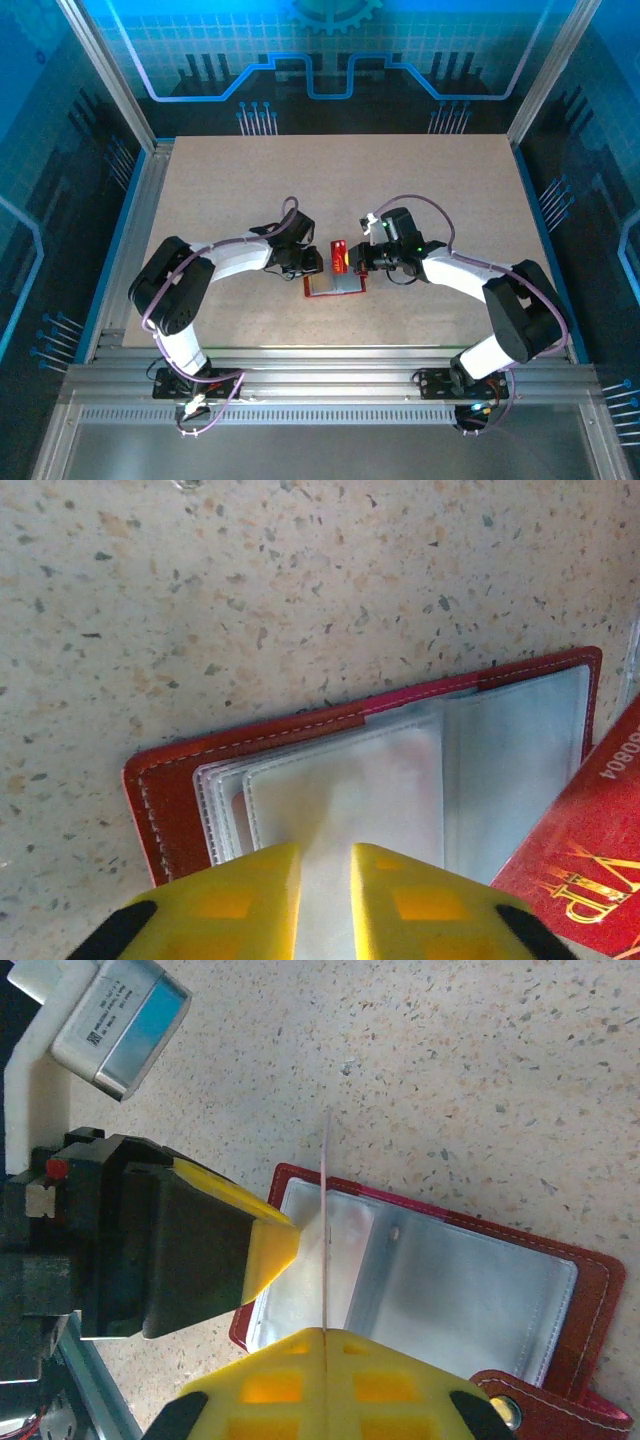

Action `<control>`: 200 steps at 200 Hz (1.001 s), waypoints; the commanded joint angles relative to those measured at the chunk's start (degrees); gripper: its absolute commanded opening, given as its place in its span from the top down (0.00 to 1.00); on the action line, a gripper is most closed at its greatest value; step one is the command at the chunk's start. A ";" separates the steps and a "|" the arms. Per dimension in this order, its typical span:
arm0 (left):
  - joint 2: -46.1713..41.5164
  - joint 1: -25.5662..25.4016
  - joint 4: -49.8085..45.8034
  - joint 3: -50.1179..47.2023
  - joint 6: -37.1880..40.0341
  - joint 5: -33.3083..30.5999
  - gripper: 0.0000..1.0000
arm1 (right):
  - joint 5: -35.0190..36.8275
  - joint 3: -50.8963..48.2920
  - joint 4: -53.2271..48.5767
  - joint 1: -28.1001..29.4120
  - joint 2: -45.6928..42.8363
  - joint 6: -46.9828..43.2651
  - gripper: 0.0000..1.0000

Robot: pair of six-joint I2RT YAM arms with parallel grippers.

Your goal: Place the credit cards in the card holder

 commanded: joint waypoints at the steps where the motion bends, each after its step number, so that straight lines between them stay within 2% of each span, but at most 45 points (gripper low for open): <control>1: 0.69 -0.38 -0.70 1.51 0.64 0.99 0.82 | -0.31 -0.62 0.34 -0.86 -0.08 0.18 1.00; 33: -0.95 -0.38 -0.63 1.32 0.82 1.09 0.82 | -0.48 -0.62 0.54 -0.81 0.44 0.26 1.00; 75: 1.94 -0.55 1.71 1.67 0.13 3.83 0.83 | -0.75 -0.40 0.90 -0.82 1.04 0.44 1.00; 138: 1.28 -0.44 -3.33 -0.20 1.79 -3.25 0.85 | -2.11 -0.88 3.81 -0.86 2.89 1.73 1.00; 200: -0.28 -0.36 -3.71 -1.89 1.68 -4.79 0.86 | -3.16 -1.66 8.02 -0.82 5.34 4.13 1.00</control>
